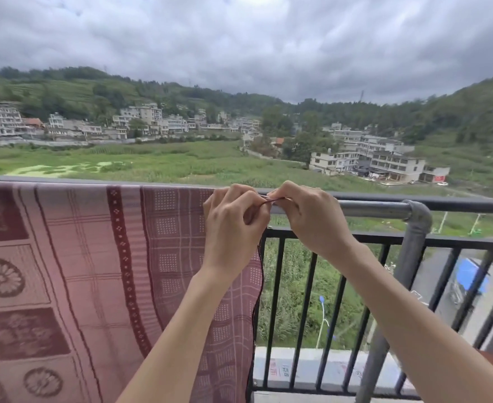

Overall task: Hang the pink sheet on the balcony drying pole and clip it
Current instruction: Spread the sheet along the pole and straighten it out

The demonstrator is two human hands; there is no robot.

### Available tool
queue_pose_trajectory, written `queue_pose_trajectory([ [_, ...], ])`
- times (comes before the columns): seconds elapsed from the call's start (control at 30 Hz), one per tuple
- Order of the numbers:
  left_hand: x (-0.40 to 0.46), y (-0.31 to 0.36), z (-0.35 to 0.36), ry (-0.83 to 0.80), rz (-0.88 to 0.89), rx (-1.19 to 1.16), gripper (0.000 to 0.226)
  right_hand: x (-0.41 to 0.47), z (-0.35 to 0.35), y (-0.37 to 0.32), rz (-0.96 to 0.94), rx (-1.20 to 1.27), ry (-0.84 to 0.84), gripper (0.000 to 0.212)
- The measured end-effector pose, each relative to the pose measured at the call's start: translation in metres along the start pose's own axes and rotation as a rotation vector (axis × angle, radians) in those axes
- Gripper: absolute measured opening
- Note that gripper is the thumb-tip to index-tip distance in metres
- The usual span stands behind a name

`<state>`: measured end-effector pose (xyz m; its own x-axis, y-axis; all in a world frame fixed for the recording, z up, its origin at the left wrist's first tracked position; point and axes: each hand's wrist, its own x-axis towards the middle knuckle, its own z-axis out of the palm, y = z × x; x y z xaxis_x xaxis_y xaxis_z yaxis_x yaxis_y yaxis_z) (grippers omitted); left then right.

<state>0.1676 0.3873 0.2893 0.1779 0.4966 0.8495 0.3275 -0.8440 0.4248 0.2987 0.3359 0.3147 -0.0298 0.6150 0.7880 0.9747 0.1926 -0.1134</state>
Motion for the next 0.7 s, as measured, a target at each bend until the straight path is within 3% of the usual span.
queue_pose_trajectory([
  [0.23,-0.006,0.066,0.054,0.024,-0.168,-0.129,0.012,-0.017,-0.050,0.058,-0.097,-0.129,0.001,0.012],
  [0.7,0.002,0.147,0.150,-0.054,-0.129,-0.245,0.011,-0.045,-0.122,0.156,0.071,-0.084,0.053,0.013],
])
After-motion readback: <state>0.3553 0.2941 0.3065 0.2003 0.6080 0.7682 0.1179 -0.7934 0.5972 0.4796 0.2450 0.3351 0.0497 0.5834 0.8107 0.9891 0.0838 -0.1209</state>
